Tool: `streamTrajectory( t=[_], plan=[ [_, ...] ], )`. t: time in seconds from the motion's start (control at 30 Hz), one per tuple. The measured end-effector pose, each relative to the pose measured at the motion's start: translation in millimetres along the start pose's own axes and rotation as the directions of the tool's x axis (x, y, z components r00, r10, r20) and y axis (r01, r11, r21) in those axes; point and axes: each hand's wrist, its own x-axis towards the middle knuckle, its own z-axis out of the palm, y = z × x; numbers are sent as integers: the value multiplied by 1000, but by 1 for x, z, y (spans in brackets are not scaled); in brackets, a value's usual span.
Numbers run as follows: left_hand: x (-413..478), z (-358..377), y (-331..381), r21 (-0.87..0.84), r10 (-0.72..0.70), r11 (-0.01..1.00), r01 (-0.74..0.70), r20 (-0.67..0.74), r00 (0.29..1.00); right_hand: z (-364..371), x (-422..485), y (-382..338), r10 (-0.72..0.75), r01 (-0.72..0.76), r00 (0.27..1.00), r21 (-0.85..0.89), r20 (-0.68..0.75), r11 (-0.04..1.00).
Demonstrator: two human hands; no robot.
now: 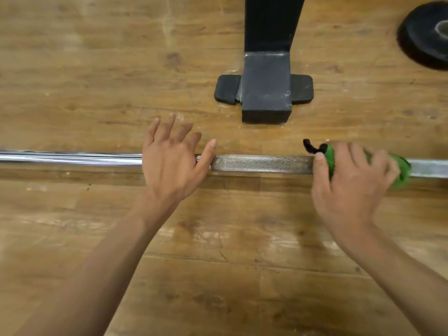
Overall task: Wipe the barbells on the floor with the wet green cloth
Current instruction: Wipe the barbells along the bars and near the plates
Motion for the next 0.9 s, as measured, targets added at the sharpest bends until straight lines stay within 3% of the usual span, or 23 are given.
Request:
streamTrajectory(
  t=[0.17, 0.27, 0.33, 0.43, 0.57, 0.73, 0.83, 0.9],
  plan=[
    [-1, -1, -2, -13, 45, 999, -46, -28, 999, 15, -12, -82, -260, 254, 956, 56, 133, 966],
    [-1, -1, -3, -24, 48, 999, -48, 1, 999, 12, -6, -69, -378, 364, 917, 118, 128, 924],
    [-2, -3, -6, -38, 60, 998, -59, 15, 998, 7, -6, -32, -353, 340, 930, 132, 99, 931],
    [-5, -1, -6, -31, 70, 997, -70, -3, 998, -5, -6, 20, -169, 167, 985, 61, 40, 984],
    [-11, -1, -3, -48, 43, 998, -44, -25, 999, -2, -7, -21, 50, -51, 997, 2, 63, 999],
    [-19, 0, -3, -53, 49, 997, -53, -75, 996, 16, -13, -110, -236, 225, 949, 79, 210, 971],
    [-22, 0, -4, -61, 52, 996, -57, -80, 995, 4, -13, -67, -339, 319, 923, 133, 181, 939],
    [-26, 0, -4, -66, 51, 996, -56, -84, 995, -9, -10, -18, -288, 277, 946, 94, 147, 956]
  ],
)
